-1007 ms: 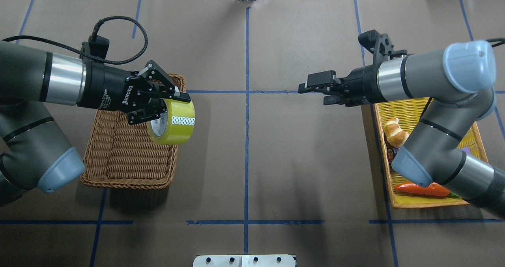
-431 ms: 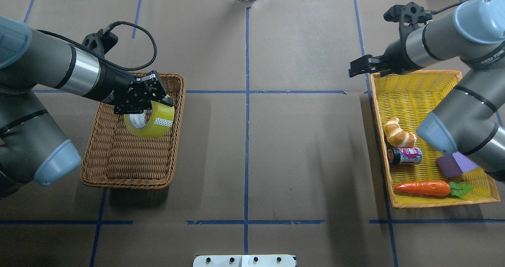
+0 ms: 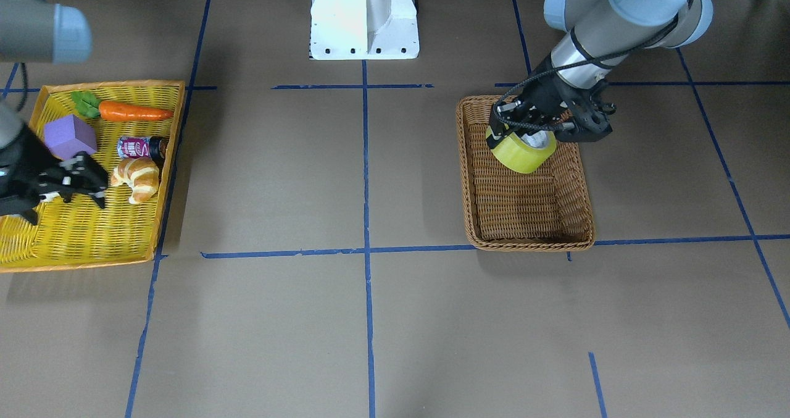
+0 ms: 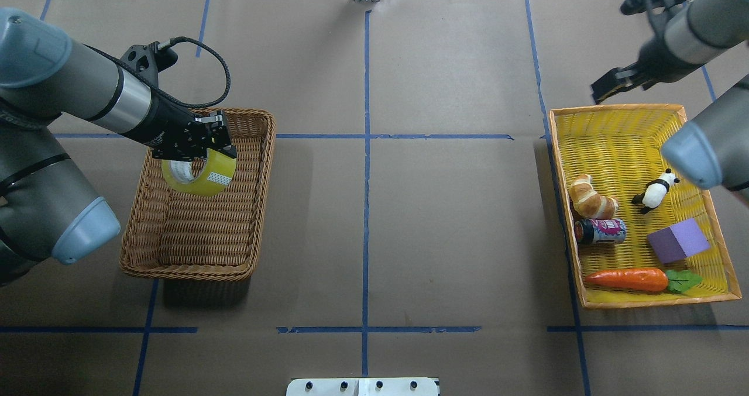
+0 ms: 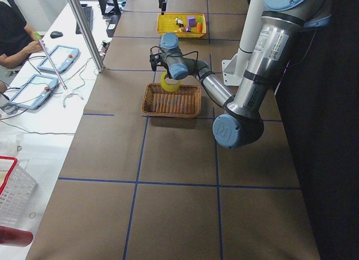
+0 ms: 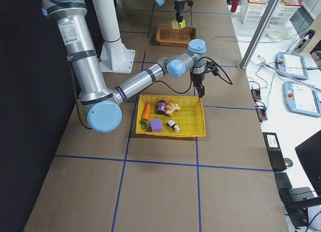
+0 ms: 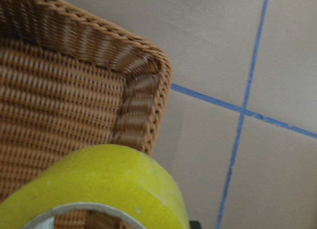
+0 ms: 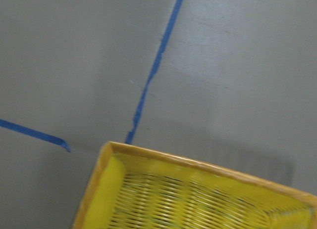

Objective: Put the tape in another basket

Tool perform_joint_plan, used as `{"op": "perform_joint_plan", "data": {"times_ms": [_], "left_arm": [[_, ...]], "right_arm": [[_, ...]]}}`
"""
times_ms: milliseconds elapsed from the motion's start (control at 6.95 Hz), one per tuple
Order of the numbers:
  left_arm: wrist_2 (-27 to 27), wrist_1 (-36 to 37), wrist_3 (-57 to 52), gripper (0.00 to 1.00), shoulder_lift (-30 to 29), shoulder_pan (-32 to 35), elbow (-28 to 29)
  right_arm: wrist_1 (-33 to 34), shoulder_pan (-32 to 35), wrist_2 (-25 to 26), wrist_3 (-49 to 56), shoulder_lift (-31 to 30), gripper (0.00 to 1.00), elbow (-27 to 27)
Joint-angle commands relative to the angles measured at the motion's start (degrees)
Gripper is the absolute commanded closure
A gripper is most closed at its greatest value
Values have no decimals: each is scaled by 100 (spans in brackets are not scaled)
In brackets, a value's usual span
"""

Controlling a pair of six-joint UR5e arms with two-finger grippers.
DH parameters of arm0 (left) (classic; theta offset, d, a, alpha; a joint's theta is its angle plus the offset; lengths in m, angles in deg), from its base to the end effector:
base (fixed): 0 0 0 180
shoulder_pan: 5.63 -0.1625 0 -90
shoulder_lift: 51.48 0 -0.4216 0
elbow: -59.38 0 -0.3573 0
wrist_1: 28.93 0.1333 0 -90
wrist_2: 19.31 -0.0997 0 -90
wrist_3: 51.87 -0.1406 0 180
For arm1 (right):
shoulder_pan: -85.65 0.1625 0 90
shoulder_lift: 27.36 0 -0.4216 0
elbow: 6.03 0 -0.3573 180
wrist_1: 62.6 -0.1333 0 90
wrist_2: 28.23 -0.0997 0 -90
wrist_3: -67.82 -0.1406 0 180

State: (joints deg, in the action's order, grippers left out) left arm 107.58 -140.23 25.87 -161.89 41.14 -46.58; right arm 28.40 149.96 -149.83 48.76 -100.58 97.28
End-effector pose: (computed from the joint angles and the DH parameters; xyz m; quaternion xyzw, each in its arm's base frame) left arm 0.3637 -0.4583 0.3216 -0.0158 0.5347 -0.1008 0.8389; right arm -0.1961 -0.5451 0.4432 0.1231 -0.3357 -0.1221 0.9259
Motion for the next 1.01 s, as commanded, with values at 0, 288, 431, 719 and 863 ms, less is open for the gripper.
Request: {"op": "perform_joint_plan", "data": {"times_ms": [0, 288, 431, 719, 863], "left_arm": [[-24, 143, -539, 100, 37, 16, 259], [-549, 144, -584, 89, 63, -281, 304], [-751, 144, -576, 27, 72, -379, 287], [-1061, 144, -654, 0, 325, -380, 155], [-1000, 274, -1125, 0, 388, -301, 120]], "right_arm": [[603, 825, -598, 1435, -16, 0, -318], [612, 1258, -996, 2060, -156, 0, -601], [612, 1433, -1110, 2220, -200, 0, -680], [621, 1575, -1269, 2440, -210, 0, -882], [621, 1611, -1296, 2450, -262, 0, -891]]}}
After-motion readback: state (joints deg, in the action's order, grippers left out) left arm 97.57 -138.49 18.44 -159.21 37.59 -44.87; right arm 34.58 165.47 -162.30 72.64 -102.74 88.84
